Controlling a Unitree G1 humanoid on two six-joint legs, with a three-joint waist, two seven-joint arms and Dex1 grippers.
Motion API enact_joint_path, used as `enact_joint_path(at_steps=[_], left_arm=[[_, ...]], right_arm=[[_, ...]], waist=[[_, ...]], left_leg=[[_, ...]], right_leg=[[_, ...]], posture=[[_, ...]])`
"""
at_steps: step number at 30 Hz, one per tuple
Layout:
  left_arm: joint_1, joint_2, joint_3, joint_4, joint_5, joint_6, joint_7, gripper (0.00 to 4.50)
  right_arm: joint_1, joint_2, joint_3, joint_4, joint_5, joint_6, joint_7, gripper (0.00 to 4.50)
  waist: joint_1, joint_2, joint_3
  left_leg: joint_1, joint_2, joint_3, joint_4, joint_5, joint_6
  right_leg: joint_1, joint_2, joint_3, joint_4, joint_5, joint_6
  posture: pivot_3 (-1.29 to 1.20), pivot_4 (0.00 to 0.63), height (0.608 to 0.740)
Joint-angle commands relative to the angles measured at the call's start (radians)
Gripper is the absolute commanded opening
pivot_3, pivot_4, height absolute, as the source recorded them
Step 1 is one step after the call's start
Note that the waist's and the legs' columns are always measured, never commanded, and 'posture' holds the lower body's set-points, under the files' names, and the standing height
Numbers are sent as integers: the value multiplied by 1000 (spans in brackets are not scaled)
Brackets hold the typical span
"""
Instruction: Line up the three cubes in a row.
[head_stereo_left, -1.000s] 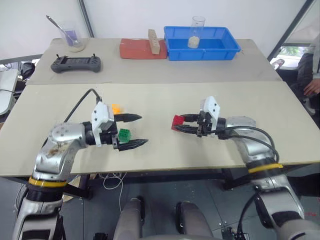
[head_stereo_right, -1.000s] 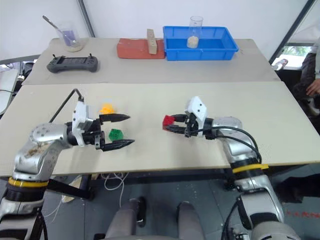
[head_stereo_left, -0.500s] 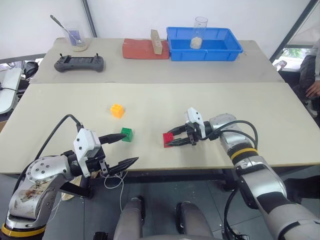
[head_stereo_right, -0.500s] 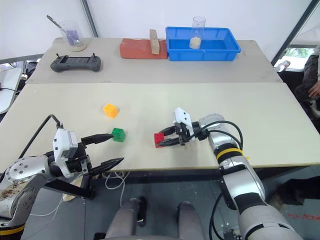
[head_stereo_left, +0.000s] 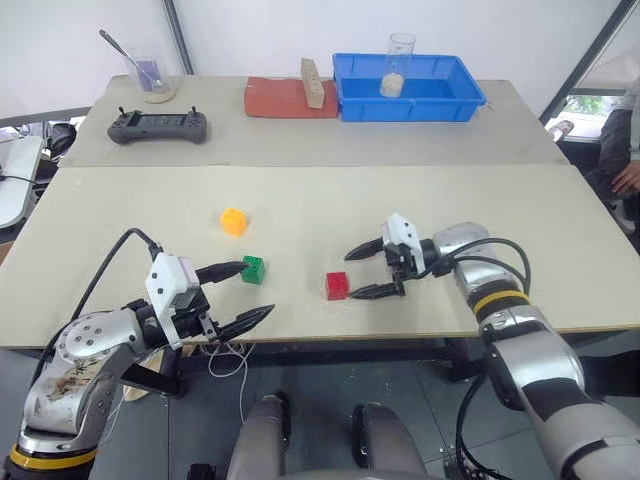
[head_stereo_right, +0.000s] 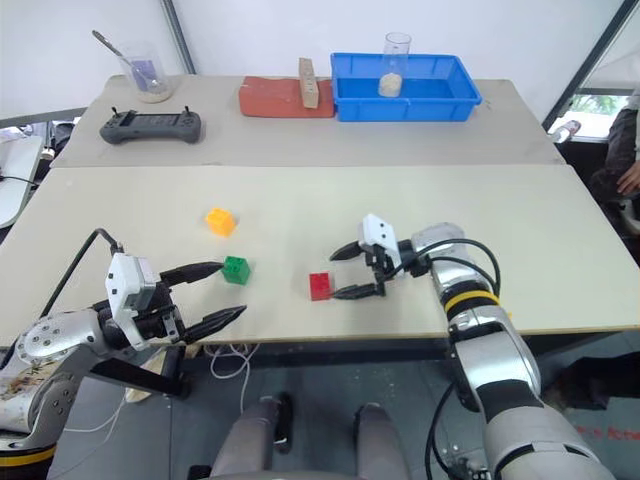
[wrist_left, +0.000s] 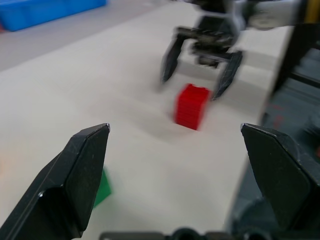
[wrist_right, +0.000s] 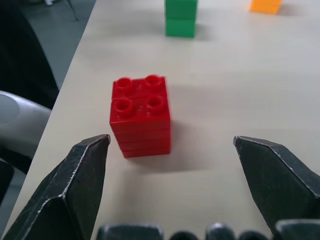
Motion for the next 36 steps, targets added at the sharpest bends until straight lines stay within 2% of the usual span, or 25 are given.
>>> enact_joint_path(at_steps=[1, 6, 8, 14, 20, 21, 23, 27, 33, 36], left_arm=[[66, -89, 9, -30, 78, -49, 159, 4500], [136, -248, -79, -11, 236, -147, 348, 4500], [118, -308, -103, 29, 293, -179, 421, 4500], [20, -403, -170, 179, 401, -238, 538, 4500], [-26, -437, -218, 258, 425, -265, 552, 4500], [-31, -436, -219, 267, 425, -269, 553, 3954], [-43, -435, -218, 279, 422, -276, 553, 3290], [-57, -430, -208, 292, 416, -284, 550, 1266], [-79, -376, -189, 281, 363, -250, 475, 1261], [-159, -256, -186, 263, 222, -170, 248, 1261]], right_arm=[[95, -36, -72, -361, 106, 208, -89, 4465], [273, -92, -113, -938, 247, 624, -297, 4465], [318, -114, -116, -1072, 279, 719, -358, 4465], [369, -156, -129, -1205, 333, 830, -452, 4465], [351, -182, -148, -1220, 364, 860, -502, 4465], [349, -186, -150, -1219, 367, 860, -506, 4500], [349, -194, -152, -1220, 373, 860, -514, 4500], [355, -207, -150, -1223, 387, 856, -526, 4500], [371, -216, -148, -1232, 391, 845, -535, 4500], [384, -237, -160, -1237, 403, 842, -517, 4500]], waist=[[2, 0, 0], [7, 0, 0], [12, 0, 0], [27, 0, -1], [27, -1, -1], [27, -1, -1], [27, -1, -1], [27, -1, -1], [26, -1, -1], [28, -1, -1]], left_leg=[[0, 0, 0, 0, 0, 0], [0, 0, 0, -2, 0, 0], [0, 0, 1, -2, -1, -1], [0, -1, 1, -1, -1, -1], [-2, -2, 3, 0, -1, -1], [-2, -2, 2, 0, -1, -1], [-2, -1, 2, 0, -1, -1], [-2, -1, 2, 1, -1, -1], [-2, -1, 2, 1, 0, -1], [-2, -1, 2, 1, -1, -1]], right_leg=[[0, 0, 0, 0, 0, 0], [-2, -2, 0, 1, 0, -1], [-2, -4, 0, 1, -3, -5], [-3, -6, -3, -4, -2, -7], [0, -5, -1, -4, -1, -5], [0, -5, -1, -4, -1, -5], [0, -4, -1, -4, -1, -5], [1, -4, -1, -4, -1, -5], [0, -4, -1, -4, -1, -4], [0, -3, -2, -3, -1, -5]], posture=[[0, 150, 740], [0, 150, 740], [0, 150, 740], [0, 150, 740], [0, 150, 740], [0, 150, 740], [0, 150, 740], [0, 150, 740], [0, 150, 740], [0, 150, 740]])
